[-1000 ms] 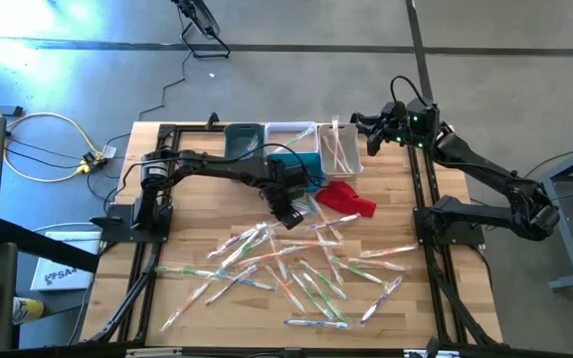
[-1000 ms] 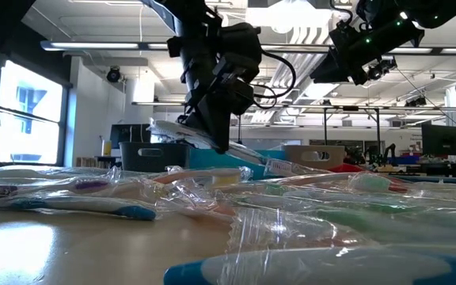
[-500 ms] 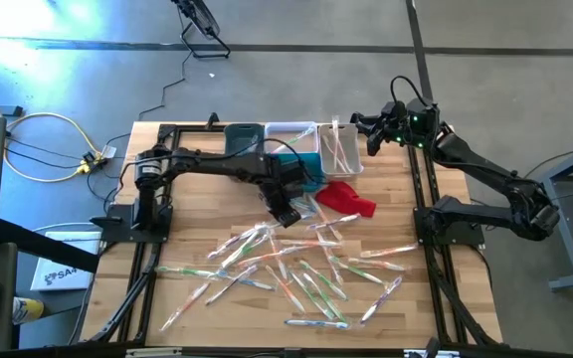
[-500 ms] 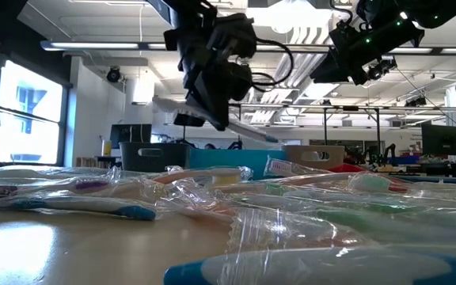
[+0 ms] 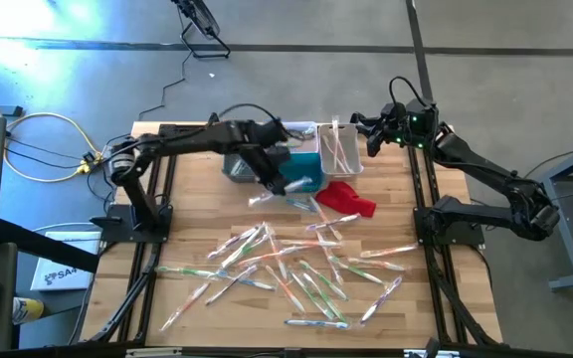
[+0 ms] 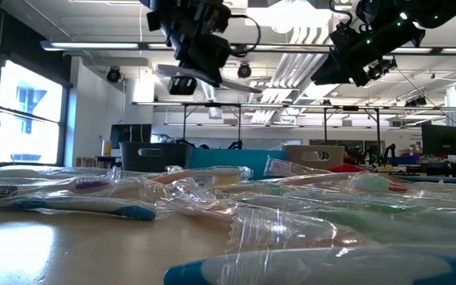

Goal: Pick & Place Toothbrushes
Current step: Put the blue toothbrush into the gray bin

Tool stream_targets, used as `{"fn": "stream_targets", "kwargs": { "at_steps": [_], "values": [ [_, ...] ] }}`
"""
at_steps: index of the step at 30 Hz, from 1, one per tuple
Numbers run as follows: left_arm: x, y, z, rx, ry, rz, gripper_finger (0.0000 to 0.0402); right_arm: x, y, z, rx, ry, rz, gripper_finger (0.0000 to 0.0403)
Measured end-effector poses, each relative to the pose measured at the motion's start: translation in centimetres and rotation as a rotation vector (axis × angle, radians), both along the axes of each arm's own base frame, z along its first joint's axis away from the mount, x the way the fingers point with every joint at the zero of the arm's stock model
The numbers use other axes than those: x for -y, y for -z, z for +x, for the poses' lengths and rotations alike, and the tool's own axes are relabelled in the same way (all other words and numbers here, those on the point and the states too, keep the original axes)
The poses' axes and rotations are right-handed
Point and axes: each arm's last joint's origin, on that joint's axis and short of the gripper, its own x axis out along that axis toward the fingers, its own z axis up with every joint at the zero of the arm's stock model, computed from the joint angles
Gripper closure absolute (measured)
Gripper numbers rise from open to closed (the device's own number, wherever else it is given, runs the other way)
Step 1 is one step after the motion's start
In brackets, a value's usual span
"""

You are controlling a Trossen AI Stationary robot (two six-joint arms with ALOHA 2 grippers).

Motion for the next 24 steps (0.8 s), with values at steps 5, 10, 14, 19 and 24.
{"fn": "stream_targets", "kwargs": {
  "at_steps": [5,10,14,19,24],
  "values": [
    [-2.9,-1.6,-2.3,0.026,-0.109,0.063,0.0382,0.0,0.0,0.0,0.000,0.000,0.000,0.0275],
    [-6.6,-2.1,-4.7,0.010,-0.263,0.120,0.0382,0.0,0.0,0.0,0.000,0.001,0.000,0.0275],
    [-9.3,-2.1,-6.5,-0.024,-0.388,0.174,0.0382,0.0,0.0,0.0,-0.002,0.016,0.000,0.0275],
    [-11.5,-2.0,-8.1,-0.067,-0.499,0.248,0.0382,0.2,0.0,-0.2,-0.026,0.101,-0.022,0.0275],
    [-13.1,-2.1,-9.5,-0.091,-0.580,0.284,0.0382,0.4,0.0,-0.3,-0.047,0.175,-0.041,0.0275]
  ]
}}
